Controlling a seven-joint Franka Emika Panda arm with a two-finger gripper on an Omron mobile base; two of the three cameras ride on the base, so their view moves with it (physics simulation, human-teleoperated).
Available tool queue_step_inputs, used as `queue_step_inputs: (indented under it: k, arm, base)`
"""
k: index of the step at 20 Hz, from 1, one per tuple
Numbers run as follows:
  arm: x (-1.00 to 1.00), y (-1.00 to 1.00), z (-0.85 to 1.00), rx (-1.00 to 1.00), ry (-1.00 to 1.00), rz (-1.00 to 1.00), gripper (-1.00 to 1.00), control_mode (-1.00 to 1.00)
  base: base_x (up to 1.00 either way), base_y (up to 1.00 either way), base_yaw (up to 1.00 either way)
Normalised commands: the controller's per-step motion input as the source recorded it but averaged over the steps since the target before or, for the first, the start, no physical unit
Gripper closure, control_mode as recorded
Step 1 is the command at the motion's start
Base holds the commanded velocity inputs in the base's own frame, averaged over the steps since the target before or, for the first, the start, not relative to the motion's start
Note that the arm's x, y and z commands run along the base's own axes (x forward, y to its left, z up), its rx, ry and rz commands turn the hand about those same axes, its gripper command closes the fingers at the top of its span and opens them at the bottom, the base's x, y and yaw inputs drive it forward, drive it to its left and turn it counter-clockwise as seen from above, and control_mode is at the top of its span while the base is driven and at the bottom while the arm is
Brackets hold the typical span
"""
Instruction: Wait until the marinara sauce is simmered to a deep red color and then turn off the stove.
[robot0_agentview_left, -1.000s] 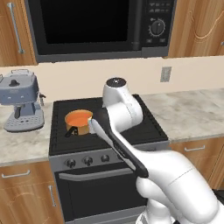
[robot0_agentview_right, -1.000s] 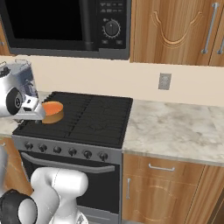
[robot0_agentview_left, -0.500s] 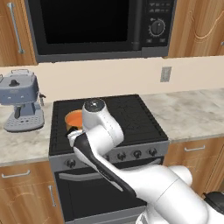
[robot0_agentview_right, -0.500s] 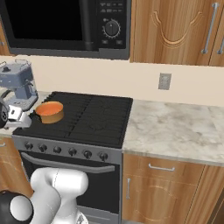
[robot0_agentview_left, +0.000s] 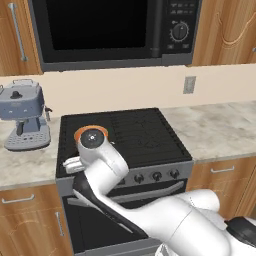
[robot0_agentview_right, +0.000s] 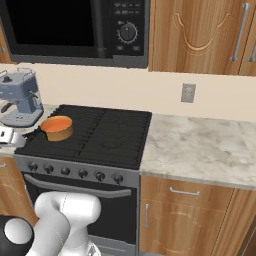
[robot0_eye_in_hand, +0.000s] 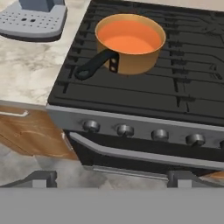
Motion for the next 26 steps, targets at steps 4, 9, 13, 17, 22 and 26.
queue_step_inputs:
  k: [4, 9, 13, 17, 22, 26]
  arm:
    - [-0.06, 0.5, -0.16, 0.0, -0.19, 0.0, -1.0, -1.0]
    - [0.0, 0.09, -0.48, 0.05, -0.22, 0.03, -1.0, -1.0]
    - [0.0, 0.0, -0.64, 0.03, -0.23, 0.05, -1.0, -1.0]
    - [0.06, 0.0, -0.64, 0.02, -0.18, 0.04, -1.0, -1.0]
    - [0.01, 0.0, -0.64, 0.04, -0.14, 0.07, -1.0, -1.0]
    - [0.0, 0.0, -0.38, 0.0, -0.06, 0.09, -1.0, -1.0]
  base:
    - [0.0, 0.0, 0.0]
    - [0.0, 0.0, 0.0]
    - [0.0, 0.0, 0.0]
    - [0.0, 0.0, 0.0]
    - [0.0, 0.0, 0.0]
    - [0.0, 0.0, 0.0]
